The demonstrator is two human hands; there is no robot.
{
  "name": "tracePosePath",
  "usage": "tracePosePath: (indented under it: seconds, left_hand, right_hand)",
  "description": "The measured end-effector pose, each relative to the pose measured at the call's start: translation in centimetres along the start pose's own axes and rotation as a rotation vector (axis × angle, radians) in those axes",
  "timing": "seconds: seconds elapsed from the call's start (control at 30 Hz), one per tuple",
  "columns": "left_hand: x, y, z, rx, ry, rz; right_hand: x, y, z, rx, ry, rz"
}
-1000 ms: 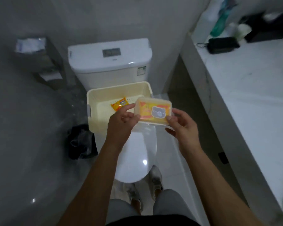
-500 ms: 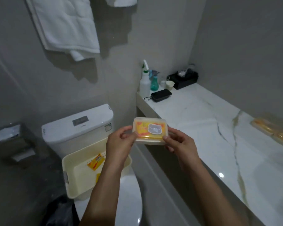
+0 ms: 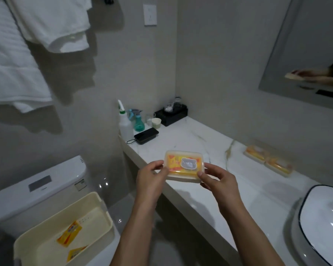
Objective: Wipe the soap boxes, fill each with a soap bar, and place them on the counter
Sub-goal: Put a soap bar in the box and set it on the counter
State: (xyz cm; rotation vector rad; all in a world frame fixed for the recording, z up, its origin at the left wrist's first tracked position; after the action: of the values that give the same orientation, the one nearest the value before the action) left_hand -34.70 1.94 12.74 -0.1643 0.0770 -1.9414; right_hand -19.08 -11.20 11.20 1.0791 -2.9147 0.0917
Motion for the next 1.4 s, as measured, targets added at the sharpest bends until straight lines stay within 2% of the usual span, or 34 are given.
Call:
tracePosePath:
  seconds: [0.3,0.6,0.83,1.13,1.4]
  left_hand:
    - [-0.1,12.4,1.6,-0.015,0.018,-0.158]
    - [-3.3,21.7,2.4,-0.033,0.056,-0.301]
    - [-9.5,28.4,2.2,-0.061,0.065,-0.477]
    - [-18.3,34.1,1.9,-0.111,0.077,-0.676]
    - [-21.3,37.7,-1.1,-0.194,0.029,-0.705]
  right_hand:
    - [-2.6,-11.2,0.7,-0.041,0.041,0.223]
    - [-6.1,-16.8,1.8,-0.088,0.079,0.445]
    - [-11.1,-18.4,2.7,-0.119,0.121,0.642]
    - [-18.1,-17.5,3.6,-0.133,0.179,0.799]
    - [-21.5,-18.2,7.2,-0.097,0.285,0.857]
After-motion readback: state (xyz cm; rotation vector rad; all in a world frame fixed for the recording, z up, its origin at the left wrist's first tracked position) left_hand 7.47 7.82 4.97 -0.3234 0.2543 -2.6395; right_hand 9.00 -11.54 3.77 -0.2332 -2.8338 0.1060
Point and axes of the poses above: each hand's wrist, its own x-axis away from the middle knuckle, its own y-axis out of the palm, z = x × y, the point moved 2 cm from there along -x, towards the middle knuckle, and after that the axes turned 1 degree about y, right-handed, at the moved point
